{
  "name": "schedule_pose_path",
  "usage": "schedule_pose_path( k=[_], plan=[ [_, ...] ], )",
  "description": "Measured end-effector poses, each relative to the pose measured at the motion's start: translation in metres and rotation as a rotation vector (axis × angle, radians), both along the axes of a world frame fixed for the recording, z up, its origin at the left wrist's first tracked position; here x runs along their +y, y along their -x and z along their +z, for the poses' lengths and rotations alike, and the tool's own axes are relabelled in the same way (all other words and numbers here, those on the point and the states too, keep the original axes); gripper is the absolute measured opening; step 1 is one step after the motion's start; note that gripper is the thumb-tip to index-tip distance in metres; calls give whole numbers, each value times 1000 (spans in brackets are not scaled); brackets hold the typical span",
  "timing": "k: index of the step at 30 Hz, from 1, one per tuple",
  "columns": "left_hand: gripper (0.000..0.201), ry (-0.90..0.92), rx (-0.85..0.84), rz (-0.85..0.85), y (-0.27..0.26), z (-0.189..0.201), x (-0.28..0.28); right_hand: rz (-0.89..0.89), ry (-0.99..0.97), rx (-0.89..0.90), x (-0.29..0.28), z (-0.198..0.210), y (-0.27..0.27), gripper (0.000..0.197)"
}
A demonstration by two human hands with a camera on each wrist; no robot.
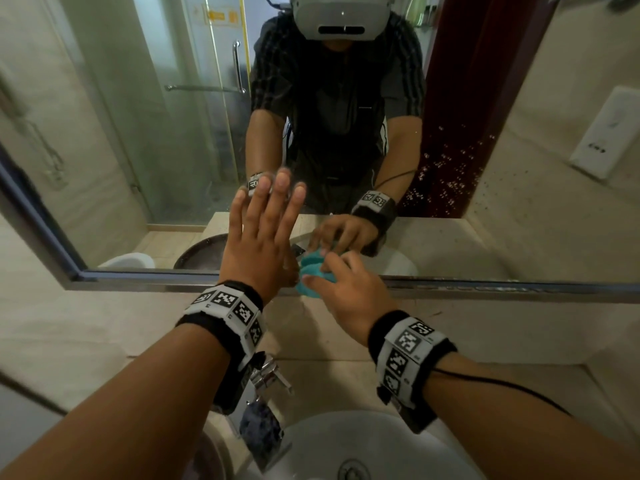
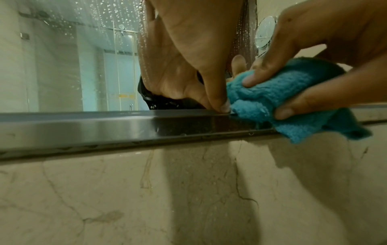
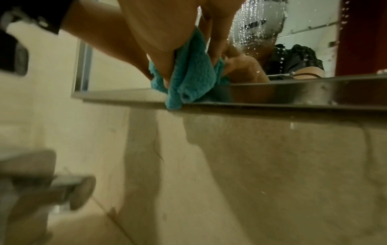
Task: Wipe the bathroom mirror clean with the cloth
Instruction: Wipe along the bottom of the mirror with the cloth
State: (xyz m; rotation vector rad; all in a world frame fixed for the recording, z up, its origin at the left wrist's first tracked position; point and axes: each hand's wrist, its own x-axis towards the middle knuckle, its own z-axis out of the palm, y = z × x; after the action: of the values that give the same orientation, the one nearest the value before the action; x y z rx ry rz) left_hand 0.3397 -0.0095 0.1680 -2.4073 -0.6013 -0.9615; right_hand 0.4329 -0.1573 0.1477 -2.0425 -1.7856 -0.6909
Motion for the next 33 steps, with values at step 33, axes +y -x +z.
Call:
schedule_pose_path(
  k=[33],
  plan=[
    [157, 116, 97, 25, 4, 7, -7, -66, 36, -261, -41, 29, -51, 49]
  ],
)
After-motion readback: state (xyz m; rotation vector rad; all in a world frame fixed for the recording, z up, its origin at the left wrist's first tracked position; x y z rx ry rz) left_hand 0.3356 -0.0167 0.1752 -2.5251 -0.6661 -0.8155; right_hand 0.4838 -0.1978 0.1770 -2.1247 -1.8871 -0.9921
